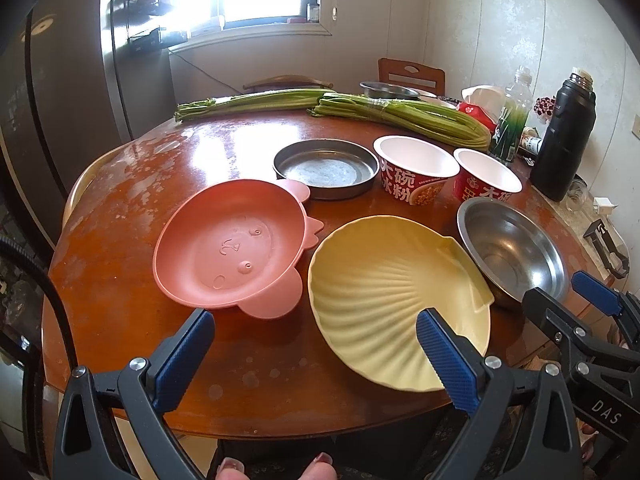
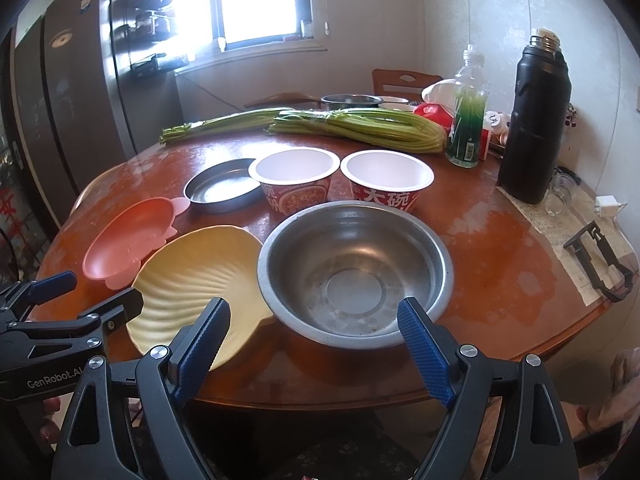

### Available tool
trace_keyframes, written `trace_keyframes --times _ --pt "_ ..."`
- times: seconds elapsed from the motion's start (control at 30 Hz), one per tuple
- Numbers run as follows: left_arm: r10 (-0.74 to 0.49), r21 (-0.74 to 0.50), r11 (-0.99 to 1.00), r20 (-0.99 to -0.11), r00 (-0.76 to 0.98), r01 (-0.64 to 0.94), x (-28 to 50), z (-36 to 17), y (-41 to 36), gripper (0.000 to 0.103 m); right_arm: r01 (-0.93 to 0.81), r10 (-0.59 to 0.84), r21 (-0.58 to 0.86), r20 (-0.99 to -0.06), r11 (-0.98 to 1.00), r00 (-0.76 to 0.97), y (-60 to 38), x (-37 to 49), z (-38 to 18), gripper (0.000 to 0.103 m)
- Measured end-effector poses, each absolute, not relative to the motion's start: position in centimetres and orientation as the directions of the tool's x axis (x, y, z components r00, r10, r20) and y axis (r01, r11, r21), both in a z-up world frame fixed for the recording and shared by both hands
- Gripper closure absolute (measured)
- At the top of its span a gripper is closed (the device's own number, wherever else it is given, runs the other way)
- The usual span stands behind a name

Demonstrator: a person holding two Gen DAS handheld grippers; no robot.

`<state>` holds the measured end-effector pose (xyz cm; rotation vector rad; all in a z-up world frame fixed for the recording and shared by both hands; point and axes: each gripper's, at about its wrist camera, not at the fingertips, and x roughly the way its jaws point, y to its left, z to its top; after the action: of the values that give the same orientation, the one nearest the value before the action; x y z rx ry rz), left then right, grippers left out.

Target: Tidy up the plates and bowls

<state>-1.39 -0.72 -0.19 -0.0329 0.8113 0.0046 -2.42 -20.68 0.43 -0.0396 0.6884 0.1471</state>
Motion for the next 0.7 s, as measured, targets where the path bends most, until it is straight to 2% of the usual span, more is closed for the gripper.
trace_keyframes --times 0.7 --pt "-0.006 -0.044 0.998 -0.724 0.69 -0.037 -0.7 0.2 0.3 0.002 -0.171 0.125 -0.011 -0.633 0.985 0.764 -19.6 -1.4 1.2 0.016"
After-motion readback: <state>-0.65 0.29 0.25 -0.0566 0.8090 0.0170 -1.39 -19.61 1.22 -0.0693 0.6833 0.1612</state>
